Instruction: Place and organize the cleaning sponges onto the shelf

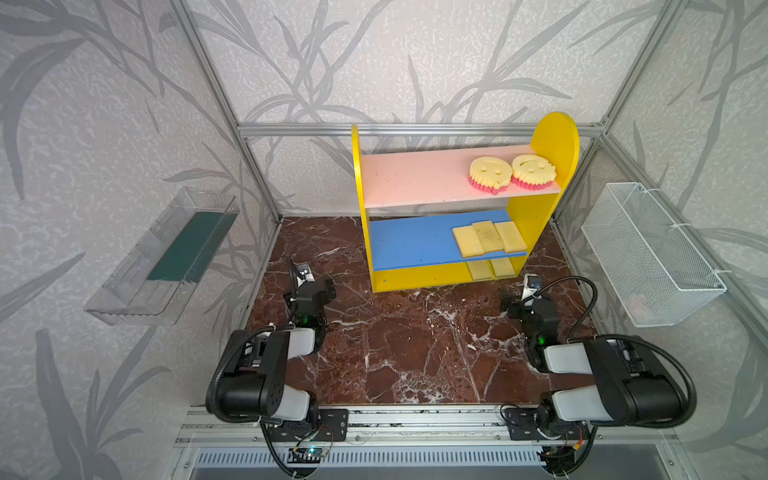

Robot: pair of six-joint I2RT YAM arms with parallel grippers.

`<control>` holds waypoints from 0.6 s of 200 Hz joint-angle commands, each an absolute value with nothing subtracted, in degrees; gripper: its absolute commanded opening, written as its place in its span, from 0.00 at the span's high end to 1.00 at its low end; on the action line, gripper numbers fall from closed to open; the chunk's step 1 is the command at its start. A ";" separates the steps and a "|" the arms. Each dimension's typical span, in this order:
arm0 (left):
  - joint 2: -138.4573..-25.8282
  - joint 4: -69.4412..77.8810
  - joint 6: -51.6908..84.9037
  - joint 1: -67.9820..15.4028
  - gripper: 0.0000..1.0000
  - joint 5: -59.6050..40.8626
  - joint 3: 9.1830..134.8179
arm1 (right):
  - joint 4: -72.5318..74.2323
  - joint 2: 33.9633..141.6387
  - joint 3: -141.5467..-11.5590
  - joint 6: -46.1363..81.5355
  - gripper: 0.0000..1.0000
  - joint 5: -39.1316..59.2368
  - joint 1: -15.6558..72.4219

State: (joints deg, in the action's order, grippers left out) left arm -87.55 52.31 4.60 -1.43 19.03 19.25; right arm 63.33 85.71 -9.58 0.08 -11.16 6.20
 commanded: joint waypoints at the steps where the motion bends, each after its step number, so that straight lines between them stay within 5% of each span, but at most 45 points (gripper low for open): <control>1: -89.88 59.80 2.05 -1.58 0.01 17.29 18.89 | 71.29 89.25 -11.71 -4.24 0.01 -8.68 7.54; 52: -90.27 56.24 3.80 -1.07 0.01 20.16 21.05 | 44.87 87.68 -24.36 -4.52 0.01 0.02 5.18; 120: -90.26 56.70 3.60 -1.20 0.01 20.26 20.76 | 47.94 88.36 -23.51 -4.91 0.01 0.53 5.27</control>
